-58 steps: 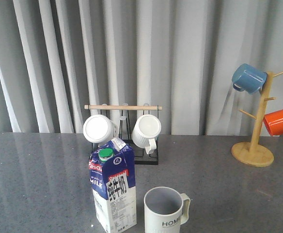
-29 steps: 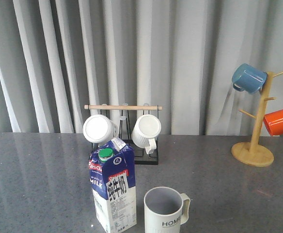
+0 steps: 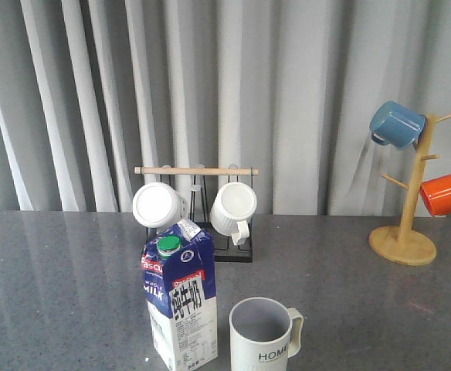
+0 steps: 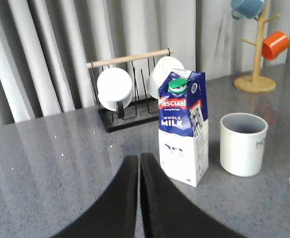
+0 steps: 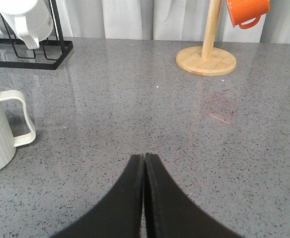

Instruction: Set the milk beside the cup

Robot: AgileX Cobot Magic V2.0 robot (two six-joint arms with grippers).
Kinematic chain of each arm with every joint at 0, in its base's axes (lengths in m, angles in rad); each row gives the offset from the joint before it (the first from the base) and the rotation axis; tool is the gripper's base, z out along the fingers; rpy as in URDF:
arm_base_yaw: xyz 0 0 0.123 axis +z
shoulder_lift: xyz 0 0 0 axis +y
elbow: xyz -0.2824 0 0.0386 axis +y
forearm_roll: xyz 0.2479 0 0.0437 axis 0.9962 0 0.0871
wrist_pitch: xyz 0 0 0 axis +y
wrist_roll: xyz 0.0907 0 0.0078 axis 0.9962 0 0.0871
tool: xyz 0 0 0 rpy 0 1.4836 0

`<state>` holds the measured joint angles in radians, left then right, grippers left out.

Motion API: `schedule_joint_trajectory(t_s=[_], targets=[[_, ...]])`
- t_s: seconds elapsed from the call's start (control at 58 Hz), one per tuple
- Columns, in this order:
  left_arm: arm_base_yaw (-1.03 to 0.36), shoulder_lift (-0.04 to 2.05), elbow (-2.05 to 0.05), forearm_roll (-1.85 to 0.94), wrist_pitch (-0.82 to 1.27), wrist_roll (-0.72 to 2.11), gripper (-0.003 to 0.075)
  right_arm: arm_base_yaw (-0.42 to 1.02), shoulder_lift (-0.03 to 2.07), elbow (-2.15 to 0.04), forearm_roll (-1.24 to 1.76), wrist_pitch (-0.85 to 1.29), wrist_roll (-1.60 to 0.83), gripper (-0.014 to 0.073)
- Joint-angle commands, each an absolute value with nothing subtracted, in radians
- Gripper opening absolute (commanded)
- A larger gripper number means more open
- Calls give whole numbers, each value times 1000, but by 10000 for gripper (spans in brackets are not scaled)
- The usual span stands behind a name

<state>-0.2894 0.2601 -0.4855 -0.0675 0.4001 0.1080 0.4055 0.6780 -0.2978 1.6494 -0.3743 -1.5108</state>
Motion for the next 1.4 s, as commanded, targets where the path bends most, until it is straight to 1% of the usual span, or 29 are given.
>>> schedule_joint_trajectory(t_s=[0.0, 0.104, 0.259, 0.311, 1.38], targets=[[-280, 181, -294, -75, 27, 101, -7, 405, 674, -334, 1622, -377, -1515, -4], [-236, 96, -120, -100, -117, 81, -7, 405, 674, -334, 1622, -377, -1515, -4], [-159, -5, 6, -150, -163, 83, -7, 405, 674, -334, 1622, -377, -1515, -4], [-143, -31, 2, -142, -121, 95, -6, 405, 674, -334, 1622, -377, -1515, -4], [-130, -24, 2, -139, -137, 116, -6, 405, 674, -334, 1622, -376, -1516, -4]])
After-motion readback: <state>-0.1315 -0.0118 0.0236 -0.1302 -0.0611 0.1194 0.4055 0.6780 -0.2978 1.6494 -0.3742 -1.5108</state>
